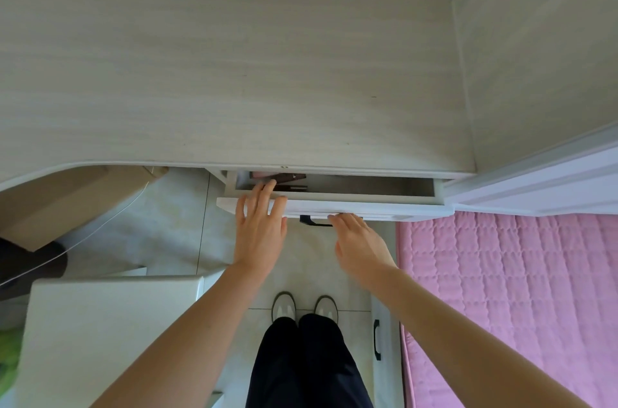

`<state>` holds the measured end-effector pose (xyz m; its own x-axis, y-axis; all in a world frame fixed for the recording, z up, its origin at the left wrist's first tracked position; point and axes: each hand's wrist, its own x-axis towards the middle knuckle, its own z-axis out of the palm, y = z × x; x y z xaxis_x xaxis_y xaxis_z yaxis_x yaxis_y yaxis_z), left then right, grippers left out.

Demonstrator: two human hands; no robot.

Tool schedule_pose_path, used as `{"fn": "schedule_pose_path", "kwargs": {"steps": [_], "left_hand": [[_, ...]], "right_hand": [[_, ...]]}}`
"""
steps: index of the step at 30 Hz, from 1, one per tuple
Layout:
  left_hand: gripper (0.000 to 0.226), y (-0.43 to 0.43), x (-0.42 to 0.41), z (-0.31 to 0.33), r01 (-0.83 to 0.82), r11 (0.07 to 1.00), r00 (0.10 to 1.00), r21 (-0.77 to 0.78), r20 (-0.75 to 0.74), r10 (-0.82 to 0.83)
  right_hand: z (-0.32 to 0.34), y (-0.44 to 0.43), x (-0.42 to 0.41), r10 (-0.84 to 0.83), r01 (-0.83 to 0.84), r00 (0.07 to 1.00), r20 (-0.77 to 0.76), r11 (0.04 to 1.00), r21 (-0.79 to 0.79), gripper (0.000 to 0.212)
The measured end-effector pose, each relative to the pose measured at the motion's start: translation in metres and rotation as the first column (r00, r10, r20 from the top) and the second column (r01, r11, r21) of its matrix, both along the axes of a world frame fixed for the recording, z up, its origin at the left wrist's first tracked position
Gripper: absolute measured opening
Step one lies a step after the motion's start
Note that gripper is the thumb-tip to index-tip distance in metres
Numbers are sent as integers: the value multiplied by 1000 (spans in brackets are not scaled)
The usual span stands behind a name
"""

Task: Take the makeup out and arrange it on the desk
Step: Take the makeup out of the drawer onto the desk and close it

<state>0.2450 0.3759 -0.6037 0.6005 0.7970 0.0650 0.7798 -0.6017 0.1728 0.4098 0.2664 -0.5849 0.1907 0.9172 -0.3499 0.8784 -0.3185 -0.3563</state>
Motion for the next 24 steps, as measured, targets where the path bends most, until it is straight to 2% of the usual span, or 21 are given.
{"fn": "schedule_pose_path", "kwargs": {"steps": [4, 7, 15, 20, 24], "left_hand": [[35, -5, 1, 2, 35, 997, 999, -70, 11, -34], [45, -10, -1, 2, 32, 995, 999, -91, -5, -32], [34, -19, -9, 1, 87, 995, 996, -55, 17, -86], [52, -30, -20, -4, 142, 990, 990, -17, -20, -142], [53, -48, -29, -2, 129, 991, 992, 37, -3, -129]], "right_hand": [[10, -5, 9, -16, -16, 987, 159, 980, 199, 39], [13, -3, 16, -34, -24, 977, 209, 962, 272, 39], [-4, -19, 25, 71, -88, 946, 315, 995, 40, 72], [-2, -34, 18, 84, -109, 943, 323, 992, 60, 80], [-2, -50, 11, 89, -113, 947, 310, 992, 61, 85]]}}
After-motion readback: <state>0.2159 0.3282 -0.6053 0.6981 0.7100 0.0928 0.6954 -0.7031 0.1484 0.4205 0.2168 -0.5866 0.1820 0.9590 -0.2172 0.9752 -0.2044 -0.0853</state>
